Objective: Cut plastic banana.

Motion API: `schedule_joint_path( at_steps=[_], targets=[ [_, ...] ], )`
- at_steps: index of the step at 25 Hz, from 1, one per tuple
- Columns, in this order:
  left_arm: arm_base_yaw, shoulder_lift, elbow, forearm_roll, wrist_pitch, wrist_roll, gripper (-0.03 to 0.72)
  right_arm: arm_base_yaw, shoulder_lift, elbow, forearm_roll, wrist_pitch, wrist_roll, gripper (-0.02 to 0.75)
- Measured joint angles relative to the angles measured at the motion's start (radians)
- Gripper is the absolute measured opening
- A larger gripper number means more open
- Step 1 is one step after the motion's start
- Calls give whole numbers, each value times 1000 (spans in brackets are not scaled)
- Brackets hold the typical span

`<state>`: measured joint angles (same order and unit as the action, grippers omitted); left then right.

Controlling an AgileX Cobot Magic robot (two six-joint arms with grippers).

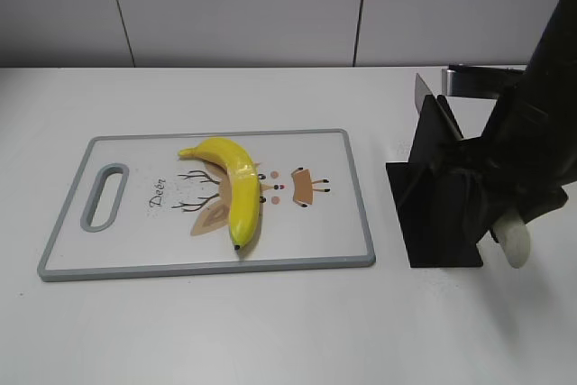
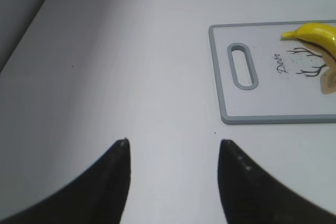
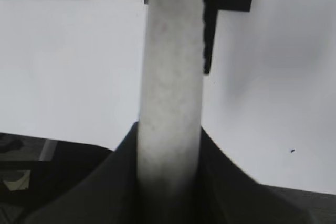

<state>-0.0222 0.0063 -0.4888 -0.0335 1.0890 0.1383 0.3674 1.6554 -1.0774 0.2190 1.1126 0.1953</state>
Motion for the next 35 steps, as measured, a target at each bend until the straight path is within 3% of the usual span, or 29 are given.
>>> schedule_joint_path(
  at_steps=[15, 26, 35],
  targets=[
    [0, 0, 0, 0, 0, 0, 499, 0, -242, -19, 6, 75, -13, 170],
    [0, 16, -3, 9, -13, 0, 499, 0, -281, -207, 4, 20, -289, 170],
    [0, 264, -71, 9, -91, 65, 499, 0, -252, -241, -7, -125, -631, 170]
  ],
)
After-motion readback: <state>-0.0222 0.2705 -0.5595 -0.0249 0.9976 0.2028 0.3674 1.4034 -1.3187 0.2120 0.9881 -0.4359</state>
